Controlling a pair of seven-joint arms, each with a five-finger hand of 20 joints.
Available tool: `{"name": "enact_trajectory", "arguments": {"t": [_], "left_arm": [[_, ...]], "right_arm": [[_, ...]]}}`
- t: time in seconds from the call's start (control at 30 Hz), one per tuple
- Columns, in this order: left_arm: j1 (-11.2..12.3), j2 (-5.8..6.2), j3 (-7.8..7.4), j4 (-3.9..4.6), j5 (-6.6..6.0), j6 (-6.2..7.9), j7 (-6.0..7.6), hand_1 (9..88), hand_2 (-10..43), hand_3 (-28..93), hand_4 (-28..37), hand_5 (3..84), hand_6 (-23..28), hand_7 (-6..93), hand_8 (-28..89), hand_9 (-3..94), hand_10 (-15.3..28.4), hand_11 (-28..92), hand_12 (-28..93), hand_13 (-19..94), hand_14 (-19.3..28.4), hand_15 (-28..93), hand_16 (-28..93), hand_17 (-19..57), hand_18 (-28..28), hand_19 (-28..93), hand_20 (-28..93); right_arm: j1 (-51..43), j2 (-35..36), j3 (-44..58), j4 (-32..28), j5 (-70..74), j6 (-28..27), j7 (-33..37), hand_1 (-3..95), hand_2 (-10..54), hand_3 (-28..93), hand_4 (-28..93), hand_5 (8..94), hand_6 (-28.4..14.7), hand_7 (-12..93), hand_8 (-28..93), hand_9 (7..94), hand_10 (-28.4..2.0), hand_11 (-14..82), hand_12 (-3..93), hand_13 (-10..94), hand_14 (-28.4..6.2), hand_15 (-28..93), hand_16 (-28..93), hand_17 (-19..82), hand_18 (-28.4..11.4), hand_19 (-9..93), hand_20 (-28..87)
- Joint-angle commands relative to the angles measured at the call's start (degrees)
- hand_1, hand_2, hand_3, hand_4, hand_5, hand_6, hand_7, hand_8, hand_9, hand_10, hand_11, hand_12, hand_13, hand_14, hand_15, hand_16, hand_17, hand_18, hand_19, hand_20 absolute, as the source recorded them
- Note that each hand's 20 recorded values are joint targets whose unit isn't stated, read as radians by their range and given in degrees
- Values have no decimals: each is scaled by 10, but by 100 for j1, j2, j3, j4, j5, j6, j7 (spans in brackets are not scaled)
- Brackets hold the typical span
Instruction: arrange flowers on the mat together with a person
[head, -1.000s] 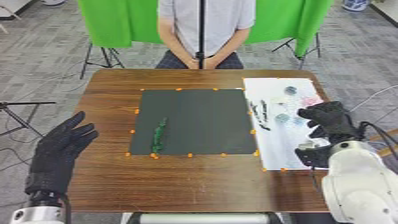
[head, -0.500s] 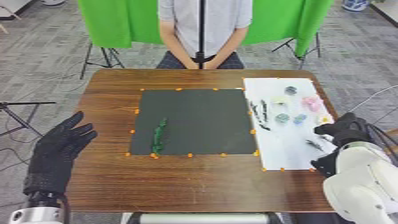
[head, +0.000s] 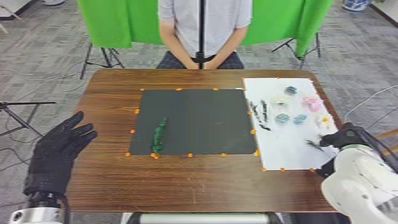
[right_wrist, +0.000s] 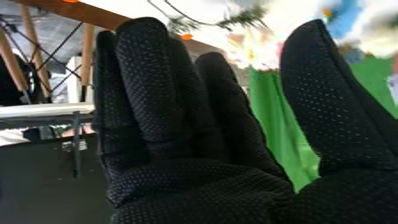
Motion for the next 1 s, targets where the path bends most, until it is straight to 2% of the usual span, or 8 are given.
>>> {"name": "enact_trajectory", "arguments": {"t": [0.03, 0.3, 0.4, 0.5, 0.67, 0.77, 0.83, 1.0], "left_arm": [[15, 1, 36, 16, -35, 54, 14, 228, 70, 797, -283, 386, 98, 149, -104, 356, 210, 309, 82, 234, 268, 561, -133, -90, 211, 529, 54], [3, 2, 47, 18, -40, 53, 10, 228, 70, 798, -283, 386, 98, 148, -104, 356, 209, 308, 83, 235, 268, 561, -134, -90, 211, 530, 54], [-46, -41, 50, 25, 41, -3, -103, 229, 70, 796, -283, 386, 98, 148, -104, 356, 210, 309, 83, 235, 268, 562, -133, -90, 211, 530, 54], [-38, -57, 53, 19, 44, -2, -108, 229, 70, 797, -283, 386, 98, 149, -104, 355, 209, 309, 83, 235, 268, 562, -133, -90, 211, 530, 54], [-59, -74, 41, 21, 65, -2, -143, 228, 70, 798, -283, 386, 98, 149, -104, 355, 209, 309, 83, 235, 268, 562, -133, -90, 211, 530, 54], [-75, -77, 51, 28, 67, -6, -123, 228, 70, 798, -283, 387, 98, 148, -104, 355, 210, 308, 83, 235, 268, 562, -133, -90, 211, 530, 54], [-109, -104, 54, 35, 91, -19, -160, 228, 70, 797, -283, 388, 99, 148, -104, 356, 210, 308, 83, 234, 268, 562, -133, -90, 211, 529, 54], [-120, -71, 59, 36, 70, 0, -152, 228, 70, 797, -283, 389, 100, 147, -104, 355, 209, 308, 83, 234, 268, 561, -134, -90, 211, 529, 54]], "right_arm": [[129, 161, -93, 257, 21, -357, 6, 433, -64, 663, -189, 558, -99, 93, -90, 589, -242, 212, 149, 625, -182, 648, 80, 308, -281, 904, -265], [300, 200, -288, 448, 163, -835, -63, 464, -80, 667, -200, 589, -67, 97, -94, 609, -225, 215, 150, 638, -167, 647, 79, 329, -269, 898, -250], [329, 243, -401, 532, 18, -923, -20, 470, -83, 665, -203, 600, -65, 98, -95, 616, -221, 215, 151, 641, -165, 647, 81, 331, -268, 897, -245], [407, 308, -526, 645, -76, -1024, 7, 477, -83, 660, -209, 616, -61, 101, -96, 628, -216, 217, 152, 649, -155, 646, 83, 338, -262, 898, -240], [498, 373, -751, 830, -370, -1108, -40, 536, -94, 636, -237, 686, -54, 103, -50, 716, -186, 244, 166, 702, -122, 639, 104, 384, -244, 914, -227], [595, 417, -931, 1001, -582, -1085, -118, 599, -95, 556, -235, 752, -54, 102, 28, 789, -151, 223, 235, 741, -94, 622, 125, 419, -218, 918, -232], [646, 464, -1026, 1101, -676, -962, -162, 631, -95, 515, -237, 805, -45, 110, 49, 843, -133, 227, 256, 786, -75, 606, 131, 483, -174, 905, -240], [615, 520, -1060, 1195, -904, -525, -264, 668, -95, 483, -249, 871, -19, 117, 49, 923, -105, 236, 227, 895, -38, 533, 170, 597, -121, 900, -279]]}}
